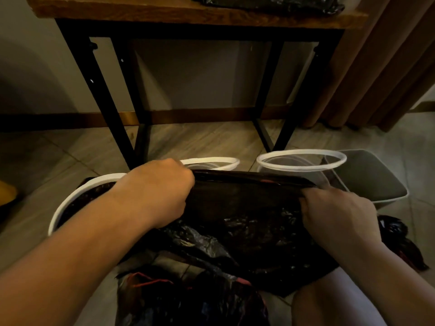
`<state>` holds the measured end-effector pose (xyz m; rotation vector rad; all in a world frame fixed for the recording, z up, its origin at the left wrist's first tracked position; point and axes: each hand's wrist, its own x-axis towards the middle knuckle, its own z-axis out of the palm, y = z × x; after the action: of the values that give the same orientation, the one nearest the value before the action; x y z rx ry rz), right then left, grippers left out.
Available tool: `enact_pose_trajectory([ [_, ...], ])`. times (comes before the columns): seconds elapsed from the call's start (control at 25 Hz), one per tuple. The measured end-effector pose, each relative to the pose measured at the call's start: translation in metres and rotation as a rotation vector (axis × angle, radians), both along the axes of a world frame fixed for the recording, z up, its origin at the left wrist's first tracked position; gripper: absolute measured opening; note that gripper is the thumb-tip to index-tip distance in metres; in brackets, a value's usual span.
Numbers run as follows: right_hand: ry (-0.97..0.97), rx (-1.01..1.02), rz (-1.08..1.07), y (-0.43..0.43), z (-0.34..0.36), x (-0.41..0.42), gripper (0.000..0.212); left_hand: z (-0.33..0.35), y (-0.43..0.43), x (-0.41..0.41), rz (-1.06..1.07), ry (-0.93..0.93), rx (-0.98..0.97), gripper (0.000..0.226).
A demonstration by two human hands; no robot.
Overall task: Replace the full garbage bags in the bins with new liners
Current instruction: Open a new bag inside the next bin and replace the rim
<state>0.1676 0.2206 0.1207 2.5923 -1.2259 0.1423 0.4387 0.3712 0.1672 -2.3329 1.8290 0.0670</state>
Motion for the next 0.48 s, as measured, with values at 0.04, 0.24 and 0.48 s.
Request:
enact_pose_trajectory([
  [0.04, -0.024, 0.01, 0.013, 0.001, -0.001, 0.001, 0.018, -0.003, -0.001, -0.004, 0.024, -0.078, 0.0, 0.014],
  [0.24, 0.076, 0.092, 0.006, -0.004, -0.02, -0.007, 0.016, -0.028, 0.009, -0.02, 0.043, -0.336, 0.012, 0.016],
  [0.48, -0.075, -0.058, 0.039, -0.001, -0.041, -0.01, 0.033, -0.076, 0.03, -0.006, 0.0, 0.059, 0.004, 0.044],
])
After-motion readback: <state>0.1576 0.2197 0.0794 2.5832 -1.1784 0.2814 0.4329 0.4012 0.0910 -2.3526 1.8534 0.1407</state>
